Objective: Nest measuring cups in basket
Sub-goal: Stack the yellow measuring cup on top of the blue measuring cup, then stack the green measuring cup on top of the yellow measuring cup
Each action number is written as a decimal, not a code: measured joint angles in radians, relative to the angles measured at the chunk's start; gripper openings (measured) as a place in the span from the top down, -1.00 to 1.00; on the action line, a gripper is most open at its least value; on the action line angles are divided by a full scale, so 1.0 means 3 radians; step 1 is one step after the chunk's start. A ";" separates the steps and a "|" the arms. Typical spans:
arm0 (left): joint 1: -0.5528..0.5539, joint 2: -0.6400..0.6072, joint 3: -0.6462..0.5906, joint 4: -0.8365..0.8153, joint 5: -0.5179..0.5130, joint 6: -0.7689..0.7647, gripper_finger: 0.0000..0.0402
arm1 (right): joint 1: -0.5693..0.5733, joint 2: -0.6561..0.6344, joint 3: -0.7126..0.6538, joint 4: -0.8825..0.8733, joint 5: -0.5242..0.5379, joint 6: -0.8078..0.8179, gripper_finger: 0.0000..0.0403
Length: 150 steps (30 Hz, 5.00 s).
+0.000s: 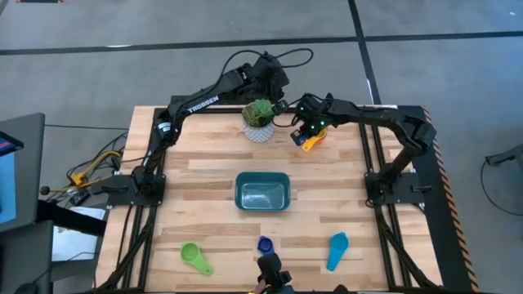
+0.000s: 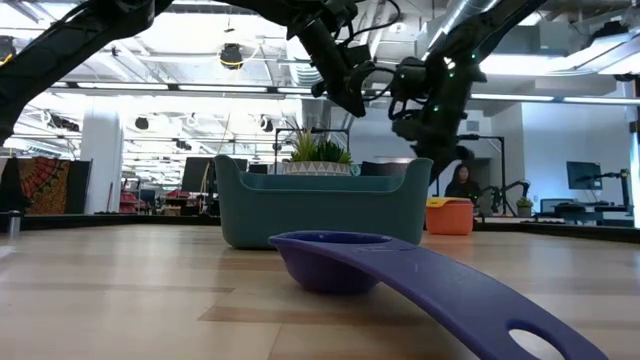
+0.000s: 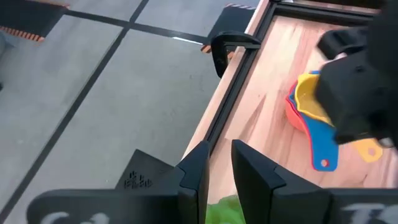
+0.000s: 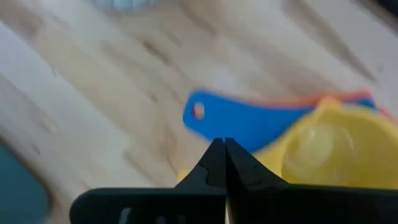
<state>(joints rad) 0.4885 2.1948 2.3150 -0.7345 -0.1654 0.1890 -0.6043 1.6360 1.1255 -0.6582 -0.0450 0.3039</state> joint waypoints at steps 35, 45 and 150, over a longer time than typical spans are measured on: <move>-0.0105 0.0003 -0.0047 -0.0141 0.0133 -0.0178 0.71 | 0.0231 0.0032 -0.0004 -0.0212 0.0151 -0.0145 0.97; -0.0123 0.0003 -0.0046 -0.0144 0.0474 -0.0409 0.71 | 0.0188 -0.0589 -0.0007 -0.0510 0.0351 0.0043 0.97; -0.0909 0.0378 -0.0015 -0.0389 0.0505 -0.1104 0.72 | 0.0870 -0.2614 -0.1526 0.0844 0.0590 0.1765 0.93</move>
<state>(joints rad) 0.2158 2.3082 2.3106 -0.8512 -0.0140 -0.1421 -0.3433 0.8520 0.6678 -0.4051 0.1321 0.8334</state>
